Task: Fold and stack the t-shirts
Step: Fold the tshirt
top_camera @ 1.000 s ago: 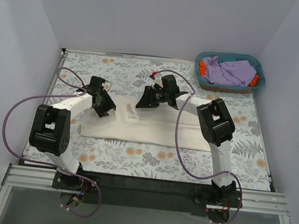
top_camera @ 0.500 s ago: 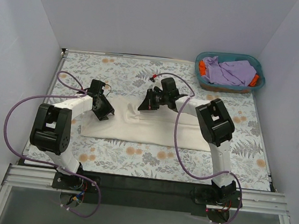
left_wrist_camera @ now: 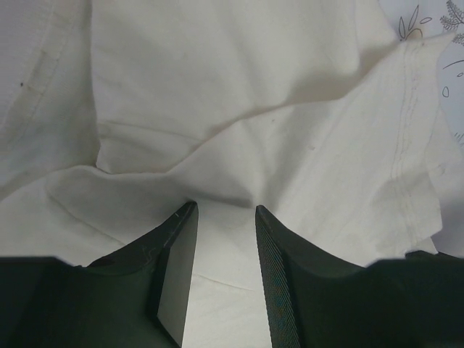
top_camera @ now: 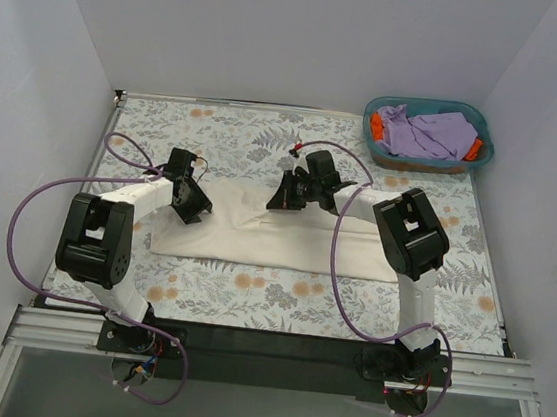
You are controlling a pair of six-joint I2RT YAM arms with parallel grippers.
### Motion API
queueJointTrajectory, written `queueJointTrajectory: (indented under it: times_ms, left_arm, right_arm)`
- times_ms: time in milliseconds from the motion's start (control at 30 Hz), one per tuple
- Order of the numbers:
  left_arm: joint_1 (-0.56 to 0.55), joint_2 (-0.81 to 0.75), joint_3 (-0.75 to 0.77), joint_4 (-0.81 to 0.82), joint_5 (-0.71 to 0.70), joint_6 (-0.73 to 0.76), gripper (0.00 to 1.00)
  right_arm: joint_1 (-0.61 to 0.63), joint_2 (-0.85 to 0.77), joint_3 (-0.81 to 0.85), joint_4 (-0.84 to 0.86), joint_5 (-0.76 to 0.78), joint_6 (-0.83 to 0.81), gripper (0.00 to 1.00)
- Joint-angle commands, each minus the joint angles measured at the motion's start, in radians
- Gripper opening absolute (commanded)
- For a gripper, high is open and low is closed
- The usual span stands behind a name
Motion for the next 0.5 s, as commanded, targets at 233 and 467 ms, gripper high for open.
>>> queueJointTrajectory:
  times_ms: [233, 467]
  left_arm:
    - [0.006, -0.054, 0.12, 0.002, -0.083, 0.077, 0.55]
    - [0.006, -0.005, 0.16, 0.203, -0.032, 0.358, 0.66]
  right_arm:
    - [-0.007, -0.01, -0.024, -0.012, 0.024, 0.008, 0.01]
    - [-0.006, 0.007, -0.019, -0.018, 0.024, 0.0, 0.01]
